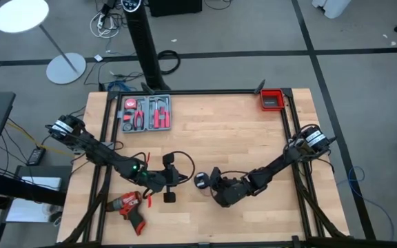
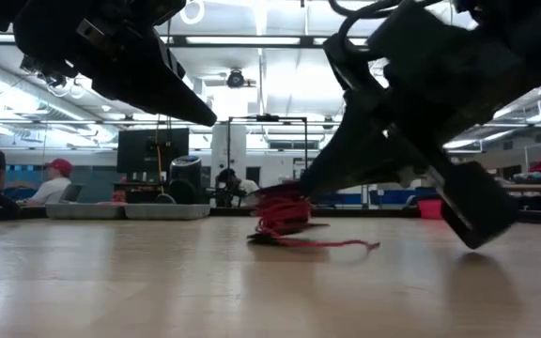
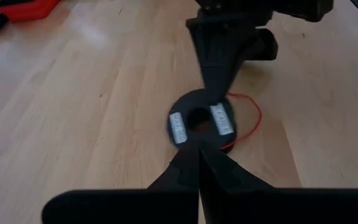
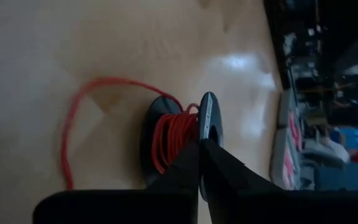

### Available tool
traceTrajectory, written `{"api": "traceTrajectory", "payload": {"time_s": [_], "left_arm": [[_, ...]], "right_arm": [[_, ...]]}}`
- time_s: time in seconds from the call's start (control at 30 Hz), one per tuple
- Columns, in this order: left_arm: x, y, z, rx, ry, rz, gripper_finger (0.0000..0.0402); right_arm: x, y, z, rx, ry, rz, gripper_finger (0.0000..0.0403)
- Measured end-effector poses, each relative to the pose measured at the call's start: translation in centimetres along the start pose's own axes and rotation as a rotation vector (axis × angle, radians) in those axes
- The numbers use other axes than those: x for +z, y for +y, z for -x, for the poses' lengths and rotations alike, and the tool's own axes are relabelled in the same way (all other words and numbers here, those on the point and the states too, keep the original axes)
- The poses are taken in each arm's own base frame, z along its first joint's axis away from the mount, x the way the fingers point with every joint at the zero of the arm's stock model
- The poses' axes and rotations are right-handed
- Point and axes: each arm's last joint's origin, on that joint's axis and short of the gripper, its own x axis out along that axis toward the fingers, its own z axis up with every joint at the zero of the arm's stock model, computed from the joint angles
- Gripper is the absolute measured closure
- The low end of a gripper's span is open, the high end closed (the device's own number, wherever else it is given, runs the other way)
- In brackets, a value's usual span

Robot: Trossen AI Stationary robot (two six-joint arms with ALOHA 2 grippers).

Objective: Coil cords
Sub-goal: Uncoil the red wire

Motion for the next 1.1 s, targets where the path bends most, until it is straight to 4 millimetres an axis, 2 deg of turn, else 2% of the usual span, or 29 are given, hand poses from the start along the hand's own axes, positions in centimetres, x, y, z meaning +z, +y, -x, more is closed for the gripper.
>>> {"api": "traceTrajectory", "payload": {"time_s": [0.33,0.83,1.1], "left_arm": [[0.1,-0.1,0.0,-0.018,-0.005,0.004,0.0401],[0.1,0.0,0.0,-0.011,-0.004,0.004,0.0401],[0.4,0.2,0.1,0.056,-0.038,0.008,0.0401]], "right_arm": [[-0.1,-1.6,0.5,-0.022,-0.007,-0.053,0.0401],[-0.6,-1.8,0.3,-0.045,0.038,-0.192,0.0402],[-0.1,-2.6,0.4,-0.107,0.056,-0.292,0.0403]]}}
